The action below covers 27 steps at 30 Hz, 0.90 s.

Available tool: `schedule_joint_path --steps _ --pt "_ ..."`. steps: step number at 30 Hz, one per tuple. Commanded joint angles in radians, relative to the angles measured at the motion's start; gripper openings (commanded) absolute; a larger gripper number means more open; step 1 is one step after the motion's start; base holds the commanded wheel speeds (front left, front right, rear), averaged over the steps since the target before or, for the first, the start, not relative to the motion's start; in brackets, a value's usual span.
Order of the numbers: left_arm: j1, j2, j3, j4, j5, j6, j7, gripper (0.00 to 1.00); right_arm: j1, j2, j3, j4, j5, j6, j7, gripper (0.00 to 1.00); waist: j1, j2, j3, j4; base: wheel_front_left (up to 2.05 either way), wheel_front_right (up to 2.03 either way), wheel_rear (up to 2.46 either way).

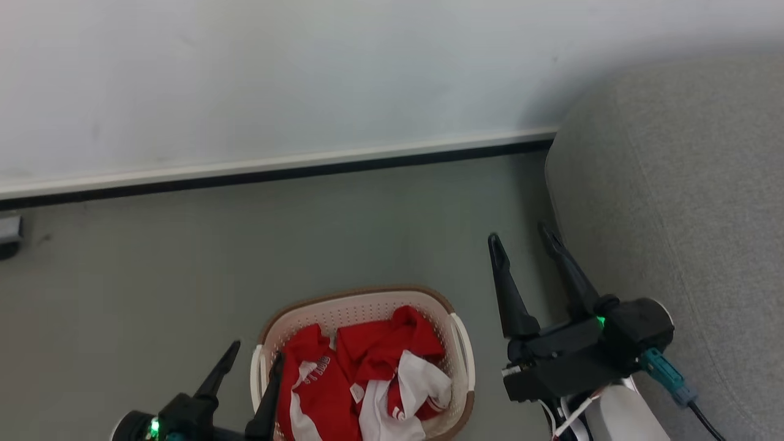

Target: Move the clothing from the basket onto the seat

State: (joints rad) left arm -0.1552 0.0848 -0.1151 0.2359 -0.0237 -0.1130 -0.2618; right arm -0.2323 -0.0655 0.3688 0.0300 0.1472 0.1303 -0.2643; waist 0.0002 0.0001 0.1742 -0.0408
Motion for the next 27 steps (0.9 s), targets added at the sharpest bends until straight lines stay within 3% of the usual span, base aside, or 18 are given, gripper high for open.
schedule_joint_path --steps 1,13,27 --pt "-0.037 0.008 -0.014 0.019 0.008 -0.005 -0.004 1.0 -0.033 0.0 0.008 -0.007 -0.011 0.001 -0.001 1.0 -0.0002 -0.0001 0.144 -0.035 0.0 0.0 0.0" --pt "-0.266 0.069 -0.143 0.116 0.026 -0.016 -0.004 1.0 -0.226 0.005 0.058 -0.054 -0.017 0.001 -0.001 1.0 -0.0002 -0.0001 0.4 -0.103 0.0 0.0 0.0" --pt "-0.522 0.144 -0.398 0.266 -0.08 -0.017 -0.004 1.0 -0.351 0.016 0.09 -0.105 0.042 0.001 -0.001 1.0 -0.0002 -0.0001 0.617 -0.205 0.0 0.0 0.0"
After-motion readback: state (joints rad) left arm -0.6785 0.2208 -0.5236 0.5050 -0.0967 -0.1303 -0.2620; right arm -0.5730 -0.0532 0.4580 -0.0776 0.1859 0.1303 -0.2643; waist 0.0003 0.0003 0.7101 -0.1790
